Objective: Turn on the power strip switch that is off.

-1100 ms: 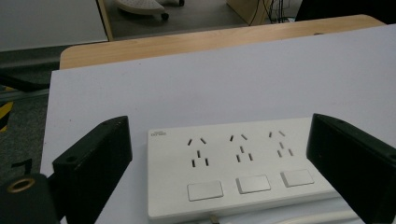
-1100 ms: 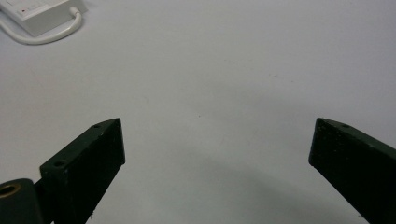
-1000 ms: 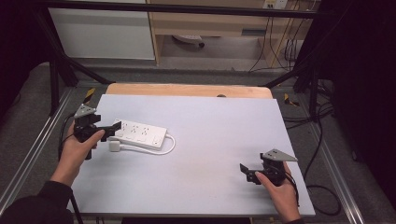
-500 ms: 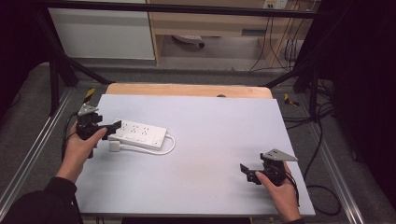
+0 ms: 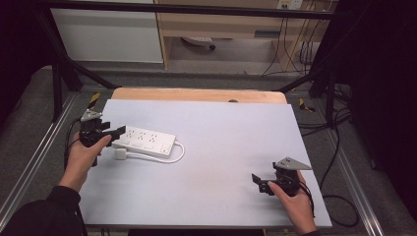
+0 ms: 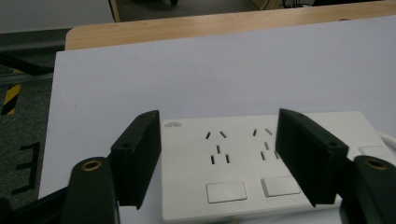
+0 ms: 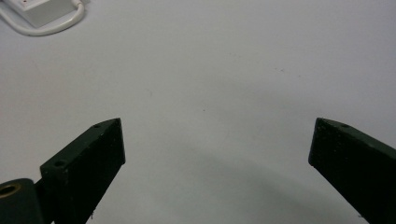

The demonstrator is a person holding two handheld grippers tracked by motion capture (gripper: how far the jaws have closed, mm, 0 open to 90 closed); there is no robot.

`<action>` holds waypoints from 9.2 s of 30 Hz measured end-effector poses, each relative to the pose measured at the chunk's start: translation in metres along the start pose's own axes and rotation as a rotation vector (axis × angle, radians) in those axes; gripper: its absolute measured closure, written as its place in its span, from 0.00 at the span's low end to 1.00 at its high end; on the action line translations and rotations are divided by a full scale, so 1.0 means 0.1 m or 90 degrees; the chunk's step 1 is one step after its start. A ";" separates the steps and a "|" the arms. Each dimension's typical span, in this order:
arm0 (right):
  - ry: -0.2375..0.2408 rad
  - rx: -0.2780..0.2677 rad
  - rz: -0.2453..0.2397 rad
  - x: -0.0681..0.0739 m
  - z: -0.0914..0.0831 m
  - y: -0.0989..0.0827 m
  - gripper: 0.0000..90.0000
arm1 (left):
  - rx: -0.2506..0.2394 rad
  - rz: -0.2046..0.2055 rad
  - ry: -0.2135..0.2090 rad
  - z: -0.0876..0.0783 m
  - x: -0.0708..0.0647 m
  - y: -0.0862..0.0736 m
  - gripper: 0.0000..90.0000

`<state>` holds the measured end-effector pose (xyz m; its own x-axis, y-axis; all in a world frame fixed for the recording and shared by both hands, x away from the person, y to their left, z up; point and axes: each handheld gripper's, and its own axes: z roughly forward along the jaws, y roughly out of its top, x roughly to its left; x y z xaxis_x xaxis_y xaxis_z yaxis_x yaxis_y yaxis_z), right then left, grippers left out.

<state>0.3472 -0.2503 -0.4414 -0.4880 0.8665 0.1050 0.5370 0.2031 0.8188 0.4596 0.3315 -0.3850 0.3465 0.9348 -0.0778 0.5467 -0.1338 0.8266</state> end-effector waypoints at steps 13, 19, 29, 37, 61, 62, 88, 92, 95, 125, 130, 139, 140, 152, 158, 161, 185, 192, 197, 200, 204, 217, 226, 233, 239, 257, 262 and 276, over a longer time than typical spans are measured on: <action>0.004 -0.001 0.004 -0.01 -0.01 0.00 0.05 | 0.019 0.022 -0.008 0.11 -0.07 -0.01 0.60; 0.004 0.000 0.006 -0.01 -0.01 0.00 0.05 | 0.024 0.023 -0.009 0.15 -0.09 -0.02 0.66; 0.004 0.001 0.003 -0.01 0.00 0.00 0.05 | 0.024 0.028 -0.018 0.18 -0.11 -0.03 0.81; 0.005 -0.001 0.006 -0.01 -0.01 0.00 0.05 | 0.017 0.035 -0.023 0.22 -0.14 -0.08 0.92; 0.007 0.001 0.002 -0.01 -0.01 0.00 0.05 | 0.021 0.017 -0.031 0.25 -0.09 -0.22 1.00; 0.006 0.000 0.001 -0.01 -0.01 0.00 0.05 | 0.019 0.013 -0.032 0.25 -0.08 -0.23 1.00; 0.003 -0.007 0.003 -0.01 -0.02 0.00 0.05 | 0.032 0.013 -0.039 0.28 -0.08 -0.37 1.00; 0.005 -0.004 0.003 -0.01 -0.02 0.00 0.05 | 0.031 0.016 -0.042 0.29 -0.10 -0.37 1.00; 0.005 -0.005 0.003 -0.01 -0.02 0.00 0.05 | 0.030 0.023 -0.041 0.29 -0.12 -0.38 1.00; 0.008 -0.001 0.000 0.00 -0.01 0.00 0.05 | 0.032 0.024 -0.048 0.29 -0.13 -0.42 1.00; 0.009 0.001 0.000 0.00 -0.01 0.00 0.05 | 0.032 0.023 -0.048 0.29 -0.13 -0.42 1.00; 0.010 0.003 -0.001 0.01 -0.01 0.00 0.05 | 0.031 0.019 -0.051 0.29 -0.12 -0.43 1.00; 0.009 0.003 -0.004 0.00 -0.01 0.00 0.05 | 0.033 0.019 -0.053 0.30 -0.12 -0.44 1.00; 0.010 0.003 -0.003 0.01 -0.01 0.00 0.05 | 0.027 0.020 -0.056 0.32 -0.14 -0.45 1.00; 0.010 0.002 -0.005 0.01 -0.01 0.00 0.05 | 0.026 0.019 -0.055 0.32 -0.14 -0.45 1.00; 0.009 0.003 -0.003 0.00 -0.01 0.00 0.05 | 0.023 0.009 -0.051 0.31 -0.13 -0.45 1.00; 0.010 0.001 -0.001 0.00 -0.01 0.00 0.05 | -0.018 -0.008 -0.066 0.26 -0.15 -0.34 0.82; 0.010 0.000 0.000 0.00 -0.01 0.00 0.05 | -0.025 -0.010 -0.059 0.25 -0.20 -0.29 0.65; 0.011 0.001 0.000 0.00 -0.01 0.00 0.05 | -0.016 -0.002 -0.034 0.26 -0.24 -0.27 0.44; 0.011 0.001 0.000 0.00 -0.01 0.00 0.05 | -0.019 -0.005 -0.042 0.27 -0.25 -0.26 0.36; 0.011 0.001 0.000 -0.01 -0.01 0.00 0.05 | -0.023 -0.019 -0.050 0.28 -0.26 -0.25 0.19; 0.009 0.001 -0.001 -0.01 -0.01 0.00 0.04 | -0.041 -0.018 -0.053 0.23 -0.27 -0.23 0.08; 0.009 0.001 0.001 -0.01 -0.01 0.00 0.04 | -0.054 -0.014 -0.061 0.17 -0.32 -0.21 0.08; 0.008 0.001 0.001 -0.01 -0.01 0.00 0.04 | -0.056 -0.013 -0.072 0.12 -0.36 -0.21 0.08; 0.008 0.000 0.003 -0.01 -0.01 0.00 0.04 | -0.063 -0.011 -0.082 0.05 -0.42 -0.21 0.08; 0.010 -0.009 0.007 -0.02 -0.02 0.00 0.04 | -0.070 0.000 -0.088 -0.37 -0.54 -0.27 0.09; 0.012 -0.005 0.006 0.00 -0.02 0.00 0.04 | -0.069 -0.004 -0.091 -0.50 -0.54 -0.33 0.09; 0.014 -0.004 0.006 0.01 -0.01 0.00 0.04 | -0.082 -0.006 -0.100 -0.86 -0.52 -0.62 0.09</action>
<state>0.3457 -0.2496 -0.4403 -0.4982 0.8580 0.1250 0.5376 0.1925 0.8209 0.3419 0.3199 -0.3844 0.4619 0.8718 -0.1633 0.4523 -0.0732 0.8888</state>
